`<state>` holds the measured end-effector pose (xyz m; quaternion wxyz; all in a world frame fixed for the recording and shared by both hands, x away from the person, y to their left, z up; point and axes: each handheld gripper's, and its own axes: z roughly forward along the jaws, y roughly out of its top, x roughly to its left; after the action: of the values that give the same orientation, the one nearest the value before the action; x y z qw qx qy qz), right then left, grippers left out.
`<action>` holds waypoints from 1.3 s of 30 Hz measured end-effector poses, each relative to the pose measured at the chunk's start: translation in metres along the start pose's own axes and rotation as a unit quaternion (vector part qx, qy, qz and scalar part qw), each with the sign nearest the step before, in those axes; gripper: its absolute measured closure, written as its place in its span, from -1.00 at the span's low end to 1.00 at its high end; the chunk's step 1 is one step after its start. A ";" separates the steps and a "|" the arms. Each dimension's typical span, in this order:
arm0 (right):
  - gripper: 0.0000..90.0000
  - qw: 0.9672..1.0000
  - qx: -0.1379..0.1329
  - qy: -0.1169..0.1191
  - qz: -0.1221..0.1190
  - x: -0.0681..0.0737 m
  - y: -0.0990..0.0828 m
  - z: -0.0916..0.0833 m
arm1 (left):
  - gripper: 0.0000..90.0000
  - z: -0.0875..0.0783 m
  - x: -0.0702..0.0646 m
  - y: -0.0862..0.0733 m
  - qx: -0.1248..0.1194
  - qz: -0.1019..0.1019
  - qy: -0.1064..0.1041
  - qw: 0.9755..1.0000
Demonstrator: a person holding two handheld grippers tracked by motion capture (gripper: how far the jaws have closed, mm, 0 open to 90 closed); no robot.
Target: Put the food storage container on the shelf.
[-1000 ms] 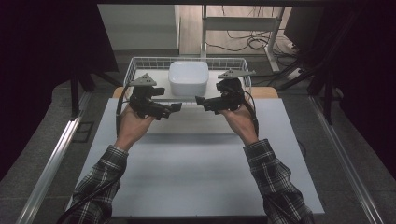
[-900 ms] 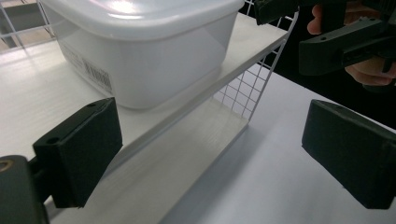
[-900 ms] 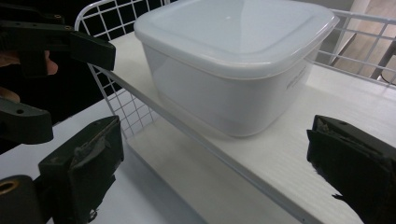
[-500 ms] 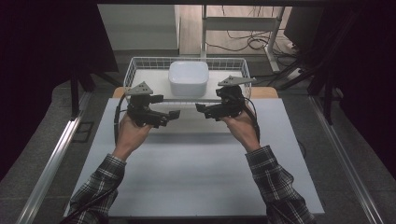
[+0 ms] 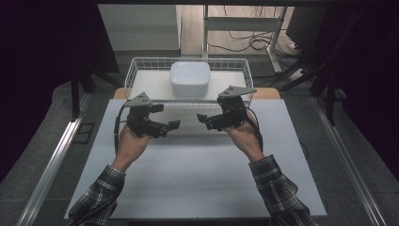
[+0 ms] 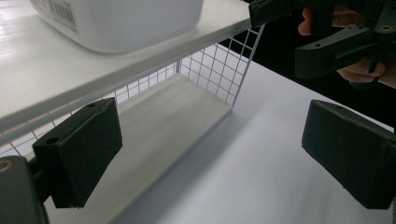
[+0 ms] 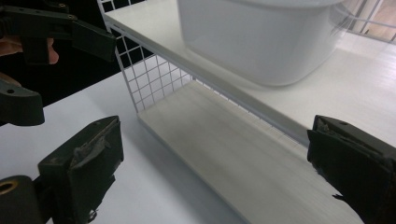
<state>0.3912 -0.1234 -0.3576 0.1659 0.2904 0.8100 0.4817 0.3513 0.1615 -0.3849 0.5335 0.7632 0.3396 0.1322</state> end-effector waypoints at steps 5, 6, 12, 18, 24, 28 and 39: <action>-0.93 1.000 -0.001 0.003 -0.003 0.004 -0.007 -0.001 | -0.90 0.001 -0.004 -0.008 0.007 0.001 -0.001 1.000; -0.93 1.000 -0.001 0.002 -0.004 0.005 -0.008 -0.002 | -0.90 0.002 -0.004 -0.010 0.008 0.001 -0.002 1.000; -0.93 1.000 0.003 0.004 -0.009 0.011 -0.019 -0.003 | -0.90 0.004 -0.009 -0.022 0.016 0.003 -0.003 1.000; -0.95 1.000 0.006 0.005 -0.013 0.015 -0.031 -0.003 | -0.91 0.005 -0.014 -0.037 0.020 0.005 -0.003 1.000; -0.98 1.000 0.010 0.008 -0.013 0.019 -0.047 -0.003 | -0.91 0.002 -0.019 -0.051 0.022 0.005 -0.001 1.000; -1.00 1.000 0.016 0.009 -0.012 0.021 -0.060 -0.003 | -0.91 0.002 -0.021 -0.063 0.029 0.004 0.004 1.000; -1.00 1.000 0.023 0.007 -0.018 0.026 -0.081 -0.014 | -0.92 -0.002 -0.027 -0.086 0.045 0.000 0.009 0.999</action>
<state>0.3381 -0.1463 -0.4214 0.1623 0.2763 0.8272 0.4615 0.2978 0.1625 -0.4575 0.4956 0.7852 0.3502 0.1233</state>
